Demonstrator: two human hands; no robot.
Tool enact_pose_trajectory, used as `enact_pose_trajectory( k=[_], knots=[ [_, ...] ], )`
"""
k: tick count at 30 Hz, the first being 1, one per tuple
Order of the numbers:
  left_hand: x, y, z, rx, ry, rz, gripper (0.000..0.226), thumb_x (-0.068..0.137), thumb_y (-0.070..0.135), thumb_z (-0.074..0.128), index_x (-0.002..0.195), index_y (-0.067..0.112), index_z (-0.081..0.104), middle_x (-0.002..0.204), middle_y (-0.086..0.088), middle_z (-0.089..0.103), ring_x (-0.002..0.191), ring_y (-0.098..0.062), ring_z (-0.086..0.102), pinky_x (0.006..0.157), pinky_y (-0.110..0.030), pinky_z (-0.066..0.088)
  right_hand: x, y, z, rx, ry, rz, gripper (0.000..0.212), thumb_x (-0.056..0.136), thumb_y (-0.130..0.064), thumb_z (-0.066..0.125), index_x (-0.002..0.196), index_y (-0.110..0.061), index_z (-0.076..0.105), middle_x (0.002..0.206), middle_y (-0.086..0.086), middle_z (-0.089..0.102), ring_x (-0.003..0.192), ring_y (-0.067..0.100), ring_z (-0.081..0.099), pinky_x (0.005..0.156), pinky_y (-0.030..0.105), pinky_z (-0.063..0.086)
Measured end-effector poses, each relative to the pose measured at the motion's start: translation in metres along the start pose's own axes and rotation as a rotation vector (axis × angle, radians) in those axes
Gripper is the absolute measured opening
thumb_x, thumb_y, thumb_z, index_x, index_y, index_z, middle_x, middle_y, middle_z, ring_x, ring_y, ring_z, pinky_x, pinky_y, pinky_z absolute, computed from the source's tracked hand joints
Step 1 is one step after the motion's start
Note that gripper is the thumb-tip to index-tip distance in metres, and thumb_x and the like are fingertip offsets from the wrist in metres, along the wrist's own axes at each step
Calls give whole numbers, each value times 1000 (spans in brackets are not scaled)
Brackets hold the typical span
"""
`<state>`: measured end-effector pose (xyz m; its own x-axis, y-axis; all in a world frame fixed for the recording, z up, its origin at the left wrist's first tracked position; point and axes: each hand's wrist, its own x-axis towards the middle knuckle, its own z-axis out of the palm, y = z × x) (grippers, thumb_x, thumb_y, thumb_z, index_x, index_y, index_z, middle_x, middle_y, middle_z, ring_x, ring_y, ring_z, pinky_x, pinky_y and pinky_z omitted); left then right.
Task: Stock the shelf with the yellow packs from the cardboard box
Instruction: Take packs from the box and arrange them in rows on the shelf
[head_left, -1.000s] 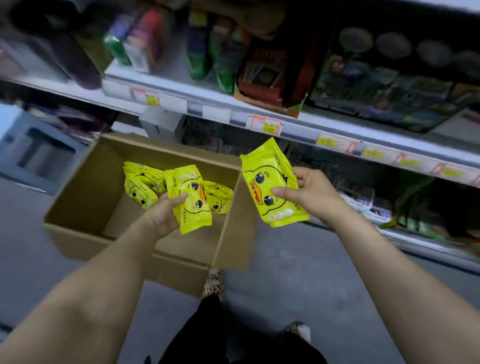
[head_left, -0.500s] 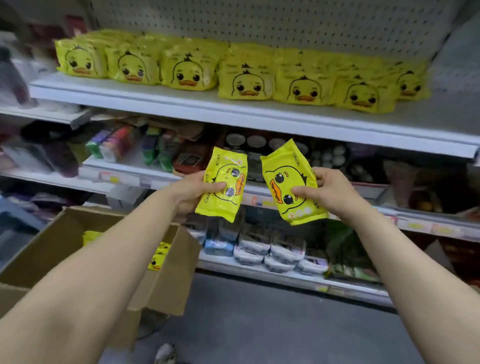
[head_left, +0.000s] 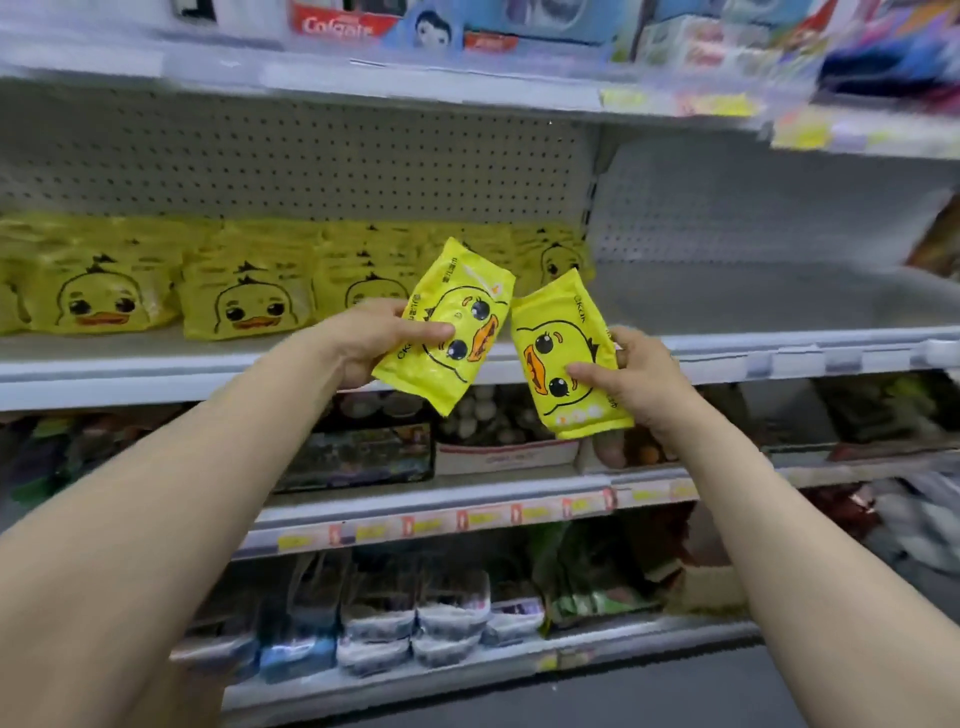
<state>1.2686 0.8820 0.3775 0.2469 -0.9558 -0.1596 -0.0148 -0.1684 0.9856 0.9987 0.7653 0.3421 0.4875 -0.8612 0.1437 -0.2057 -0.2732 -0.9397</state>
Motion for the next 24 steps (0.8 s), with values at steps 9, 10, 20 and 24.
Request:
enact_pose_trajectory(
  k=[9, 10, 20, 24],
  knots=[
    [166, 68, 21, 224, -183, 110, 45, 74, 21, 83, 117, 15, 68, 109, -6, 74, 97, -24, 72, 87, -44, 57, 124, 2, -97, -401, 13, 7, 24, 78, -14, 83, 94, -18, 66, 88, 1, 76, 81, 19, 73, 75, 34, 58],
    [180, 75, 22, 252, -205, 122, 42, 76, 22, 83, 115, 17, 70, 108, -6, 74, 97, -24, 72, 87, -45, 57, 135, 1, -104, -466, -3, 2, 26, 78, -17, 84, 97, -18, 67, 88, -2, 75, 81, 17, 71, 75, 30, 57],
    [249, 104, 49, 476, -206, 141, 41, 70, 21, 85, 108, 22, 71, 98, -1, 76, 88, -21, 74, 79, -40, 60, 203, 24, -139, -895, -263, 83, 36, 78, -38, 81, 110, -35, 64, 105, -14, 67, 99, 11, 64, 81, 26, 50],
    [252, 102, 67, 557, -129, 184, 37, 70, 25, 86, 102, 26, 70, 95, 5, 74, 83, -17, 72, 80, -28, 56, 222, 31, -144, -815, -248, 41, 59, 78, -35, 84, 128, -38, 53, 122, -8, 63, 113, 15, 62, 100, 36, 50]
  ],
)
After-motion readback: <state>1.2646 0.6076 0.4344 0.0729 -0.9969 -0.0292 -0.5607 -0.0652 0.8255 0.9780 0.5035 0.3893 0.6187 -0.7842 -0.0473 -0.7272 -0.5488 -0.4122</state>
